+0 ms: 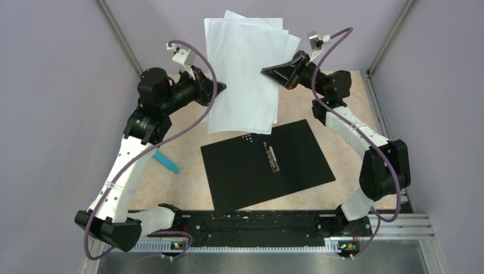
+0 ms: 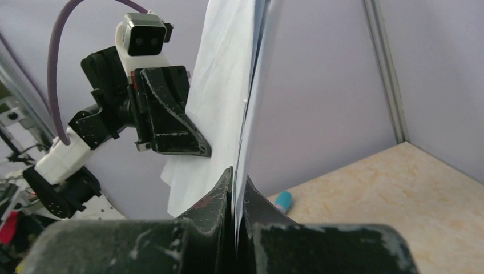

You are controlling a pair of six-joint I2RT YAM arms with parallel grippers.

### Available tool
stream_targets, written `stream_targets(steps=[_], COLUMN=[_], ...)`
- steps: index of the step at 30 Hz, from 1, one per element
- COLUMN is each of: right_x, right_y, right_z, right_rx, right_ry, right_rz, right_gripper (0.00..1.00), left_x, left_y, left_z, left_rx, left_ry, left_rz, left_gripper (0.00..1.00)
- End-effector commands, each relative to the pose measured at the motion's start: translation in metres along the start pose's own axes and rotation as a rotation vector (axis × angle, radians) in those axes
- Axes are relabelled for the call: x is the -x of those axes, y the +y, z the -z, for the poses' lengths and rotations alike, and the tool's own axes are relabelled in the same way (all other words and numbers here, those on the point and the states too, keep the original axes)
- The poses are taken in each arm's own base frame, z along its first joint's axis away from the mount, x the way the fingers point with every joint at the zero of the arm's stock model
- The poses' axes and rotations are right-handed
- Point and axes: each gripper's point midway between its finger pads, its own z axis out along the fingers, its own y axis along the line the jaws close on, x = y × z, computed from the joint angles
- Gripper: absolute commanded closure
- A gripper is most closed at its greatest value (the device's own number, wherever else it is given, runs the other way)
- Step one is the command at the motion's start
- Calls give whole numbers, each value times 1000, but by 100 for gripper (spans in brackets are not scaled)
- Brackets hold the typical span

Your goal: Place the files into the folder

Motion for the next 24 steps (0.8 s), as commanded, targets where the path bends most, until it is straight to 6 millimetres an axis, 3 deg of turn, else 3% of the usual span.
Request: stream_targets(steps=[1, 4, 7, 12, 16, 20, 24], right_x=[-6, -24, -39, -62, -82, -90, -99], right_y=[-5, -22, -34, -53, -79, -98, -117], right_z=[2, 7, 11, 17, 28, 39, 46], right_rx=[-86, -166, -194, -179, -225, -260, -281], right_ry=[41, 88, 108, 122, 124, 55, -22], right_rz=[160, 254, 293, 299, 344, 418, 467], right_gripper=[100, 100, 100, 100, 100, 100, 100], left_x=[5, -12, -27, -61, -84, -101, -118], left_y=[6, 21, 32, 55, 79, 108, 119], left_z=[-2, -10, -19, -40, -51, -62, -80], left_rx=[8, 38, 43, 58, 125, 196, 160], left_ry=[-110, -116, -128, -107, -122, -171, -209], left_rz=[-25, -28, -34, -21, -2, -45, -132], left_gripper=[80, 63, 56, 56, 56, 53, 55])
